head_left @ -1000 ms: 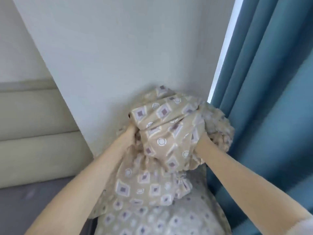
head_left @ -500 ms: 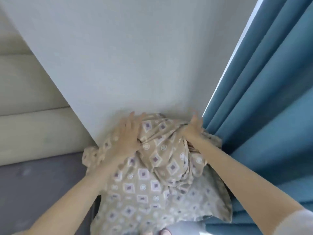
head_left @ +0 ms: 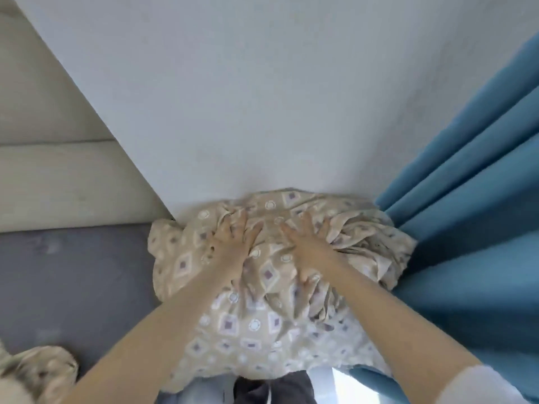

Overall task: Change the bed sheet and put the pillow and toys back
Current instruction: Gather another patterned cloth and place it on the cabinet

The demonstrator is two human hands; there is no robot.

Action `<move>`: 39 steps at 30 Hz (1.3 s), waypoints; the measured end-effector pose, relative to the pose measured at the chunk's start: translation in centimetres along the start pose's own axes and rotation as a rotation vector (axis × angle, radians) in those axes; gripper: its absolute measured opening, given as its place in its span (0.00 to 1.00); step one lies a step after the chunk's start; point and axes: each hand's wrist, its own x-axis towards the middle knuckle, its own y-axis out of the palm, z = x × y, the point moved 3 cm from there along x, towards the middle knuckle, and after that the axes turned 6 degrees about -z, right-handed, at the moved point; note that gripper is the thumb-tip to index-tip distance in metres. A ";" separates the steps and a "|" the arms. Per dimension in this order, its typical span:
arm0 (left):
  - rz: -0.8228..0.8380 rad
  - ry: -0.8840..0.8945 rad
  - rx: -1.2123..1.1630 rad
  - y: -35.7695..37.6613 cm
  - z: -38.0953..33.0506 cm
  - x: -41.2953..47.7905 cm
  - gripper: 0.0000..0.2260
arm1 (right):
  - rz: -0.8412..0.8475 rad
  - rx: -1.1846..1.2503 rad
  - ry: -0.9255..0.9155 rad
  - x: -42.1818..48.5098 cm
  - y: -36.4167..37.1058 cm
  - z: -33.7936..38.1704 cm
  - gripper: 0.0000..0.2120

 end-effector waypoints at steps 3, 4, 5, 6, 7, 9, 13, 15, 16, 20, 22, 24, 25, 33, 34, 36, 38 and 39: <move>0.067 -0.008 -0.107 2.2 0.3 1.9 0.52 | -0.026 -0.021 -0.002 2.2 2.0 -0.3 0.59; 0.068 -0.008 -0.158 3.3 0.4 2.8 0.49 | -0.017 -0.036 -0.016 3.4 2.7 -0.4 0.58; 0.063 -0.006 -0.202 4.2 0.4 3.6 0.48 | -0.009 -0.048 -0.031 4.4 3.4 -0.5 0.57; 0.054 -0.007 -0.238 5.2 0.4 4.4 0.46 | 0.002 -0.055 -0.045 5.5 4.1 -0.7 0.56; 0.046 -0.012 -0.251 6.0 0.3 5.0 0.44 | 0.016 -0.051 -0.048 6.3 4.6 -0.9 0.55; 0.054 -0.029 -0.260 7.5 -0.1 6.2 0.42 | 0.040 -0.061 -0.038 7.8 6.0 -1.5 0.53; 0.061 -0.071 -0.272 9.2 -0.2 7.7 0.42 | 0.039 -0.082 -0.057 9.6 8.2 -1.8 0.53; 0.062 -0.079 -0.262 9.3 -0.2 7.9 0.42 | 0.040 -0.090 -0.056 9.9 8.5 -1.9 0.53; 0.055 -0.086 -0.253 9.2 -0.2 7.8 0.42 | 0.047 -0.105 -0.065 9.9 8.4 -1.8 0.53; 0.014 -0.105 -0.231 8.1 -0.1 6.1 0.42 | 0.095 -0.208 -0.104 8.7 7.1 -1.7 0.52; -0.016 -0.096 -0.221 7.1 0.4 5.1 0.41 | 0.104 -0.243 -0.118 8.0 6.1 -1.5 0.48; -0.041 -0.101 -0.292 5.4 0.8 3.7 0.35 | 0.125 -0.258 -0.214 7.3 4.1 -0.6 0.38; -0.064 -0.147 -0.416 4.5 1.1 2.8 0.28 | 0.147 -0.248 -0.268 6.9 2.9 -0.1 0.32; -0.535 -0.492 -1.008 -3.9 4.9 -8.1 0.15 | -0.150 -0.085 -0.432 0.6 -8.8 6.4 0.18; -0.575 -0.519 -1.043 -4.5 5.3 -9.4 0.15 | -0.188 -0.042 -0.472 -0.4 -9.6 7.2 0.16; -0.684 -0.592 -1.088 -5.3 6.1 -13.3 0.15 | -0.248 0.006 -0.608 -2.9 -10.7 9.9 0.14; -0.776 -0.654 -1.107 -5.3 6.7 -16.6 0.14 | -0.257 0.036 -0.705 -5.0 -10.9 12.3 0.15; -0.821 -0.694 -1.104 -5.1 7.0 -18.5 0.14 | -0.249 0.042 -0.755 -6.1 -10.5 13.6 0.15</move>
